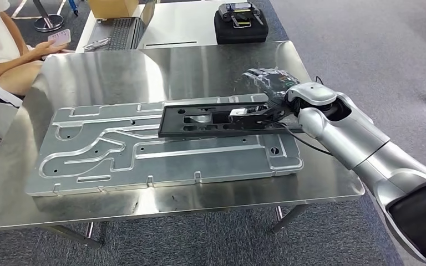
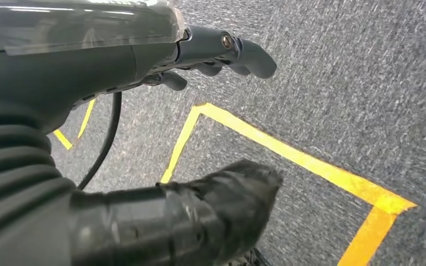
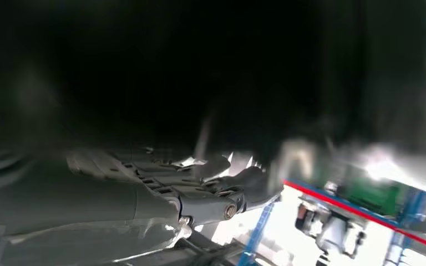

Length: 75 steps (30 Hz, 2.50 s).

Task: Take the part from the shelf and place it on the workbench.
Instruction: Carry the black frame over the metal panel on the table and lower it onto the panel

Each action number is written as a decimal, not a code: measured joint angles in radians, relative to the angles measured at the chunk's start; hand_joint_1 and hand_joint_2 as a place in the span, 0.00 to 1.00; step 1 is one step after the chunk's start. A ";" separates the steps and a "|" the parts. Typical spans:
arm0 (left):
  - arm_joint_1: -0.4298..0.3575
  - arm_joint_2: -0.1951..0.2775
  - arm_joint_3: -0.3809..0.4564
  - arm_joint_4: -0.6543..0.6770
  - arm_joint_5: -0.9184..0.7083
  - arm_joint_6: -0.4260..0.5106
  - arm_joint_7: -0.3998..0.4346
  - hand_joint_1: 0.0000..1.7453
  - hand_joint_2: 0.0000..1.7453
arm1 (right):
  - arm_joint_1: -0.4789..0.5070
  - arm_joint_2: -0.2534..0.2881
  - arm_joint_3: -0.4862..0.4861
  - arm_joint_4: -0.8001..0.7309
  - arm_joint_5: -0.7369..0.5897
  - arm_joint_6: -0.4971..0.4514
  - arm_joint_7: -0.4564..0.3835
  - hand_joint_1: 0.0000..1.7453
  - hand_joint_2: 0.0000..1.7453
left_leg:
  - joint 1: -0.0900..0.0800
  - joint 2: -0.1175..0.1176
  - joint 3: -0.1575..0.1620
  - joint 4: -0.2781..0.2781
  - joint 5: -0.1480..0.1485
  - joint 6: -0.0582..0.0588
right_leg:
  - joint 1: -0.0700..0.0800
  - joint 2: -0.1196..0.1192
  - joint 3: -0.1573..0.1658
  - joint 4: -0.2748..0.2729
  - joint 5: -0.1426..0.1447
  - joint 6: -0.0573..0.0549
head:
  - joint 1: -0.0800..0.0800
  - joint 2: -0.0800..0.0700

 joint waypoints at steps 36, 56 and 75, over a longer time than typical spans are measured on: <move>0.001 -0.015 0.000 -0.018 0.003 -0.016 -0.011 0.00 0.00 | -0.016 -0.011 -0.001 -0.002 0.007 0.005 0.000 0.00 0.00 | -0.001 0.005 -0.048 0.013 0.036 -0.006 | 0.001 -0.003 0.048 -0.010 -0.025 -0.010 | 0.000 0.000; -0.001 -0.025 0.000 -0.033 0.002 -0.018 -0.011 0.00 0.00 | -0.016 -0.037 -0.001 -0.008 0.012 0.013 0.000 0.00 0.00 | -0.005 0.009 -0.021 -0.011 0.032 0.043 | -0.004 -0.004 -0.118 0.260 -0.118 0.025 | 0.004 0.000; -0.003 -0.033 -0.001 -0.034 0.000 -0.024 -0.011 0.00 0.00 | -0.022 -0.053 -0.003 -0.019 0.009 0.008 0.012 0.00 0.00 | -0.002 0.003 0.024 0.122 -0.048 -0.008 | 0.007 -0.012 -0.047 -0.018 0.060 -0.029 | 0.004 0.000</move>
